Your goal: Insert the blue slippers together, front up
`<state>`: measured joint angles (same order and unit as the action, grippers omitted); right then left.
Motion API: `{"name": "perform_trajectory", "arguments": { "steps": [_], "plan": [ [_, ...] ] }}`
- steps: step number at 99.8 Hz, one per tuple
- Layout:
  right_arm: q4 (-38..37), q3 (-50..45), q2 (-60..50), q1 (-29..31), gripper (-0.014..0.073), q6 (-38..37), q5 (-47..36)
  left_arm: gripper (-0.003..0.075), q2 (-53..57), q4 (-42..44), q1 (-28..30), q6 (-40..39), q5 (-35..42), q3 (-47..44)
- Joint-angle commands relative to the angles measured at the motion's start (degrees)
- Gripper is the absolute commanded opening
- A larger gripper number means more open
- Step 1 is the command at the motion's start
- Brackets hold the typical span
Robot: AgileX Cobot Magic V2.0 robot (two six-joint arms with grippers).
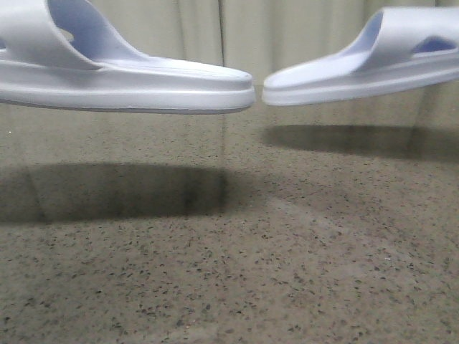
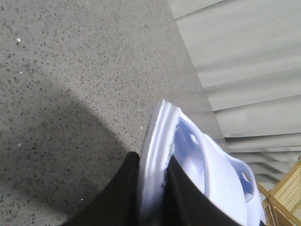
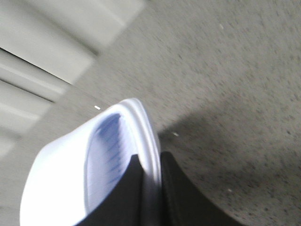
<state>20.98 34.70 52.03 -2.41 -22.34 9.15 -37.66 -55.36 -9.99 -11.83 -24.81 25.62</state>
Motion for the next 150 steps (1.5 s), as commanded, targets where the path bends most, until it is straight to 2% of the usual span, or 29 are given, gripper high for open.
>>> {"name": "perform_trajectory", "arguments": {
  "steps": [1, 23, 53, 84, 110, 150],
  "plan": [
    [1.3, 1.5, -4.1, 0.0, -0.0107, 0.2, -5.1, 0.0016, 0.1, -2.3, -0.5, 0.1, 2.4, 2.1],
    [5.8, 1.5, -11.9, 0.0, -0.0107, 0.2, -1.2, 0.0016, 0.1, -2.4, -0.5, 0.1, 2.4, 2.1],
    [11.1, 1.5, -16.1, 0.0, -0.0107, 0.4, 9.5, 0.0016, -0.4, -3.4, -0.5, 0.1, 2.2, 2.1],
    [24.8, 1.5, -16.3, 0.0, -0.0107, 14.2, 16.6, 0.0016, -3.4, -6.2, -0.5, 0.4, 1.2, 2.1],
    [27.6, 1.5, -16.3, 0.0, -0.0107, 17.0, 19.5, 0.0016, -6.0, -20.1, -0.5, 13.5, -2.2, 2.1],
    [28.7, 1.5, -15.0, 0.0, -0.0107, 18.3, 22.1, 0.0016, -10.4, -31.0, -0.5, 24.7, -8.5, 2.4]
  ]
}}
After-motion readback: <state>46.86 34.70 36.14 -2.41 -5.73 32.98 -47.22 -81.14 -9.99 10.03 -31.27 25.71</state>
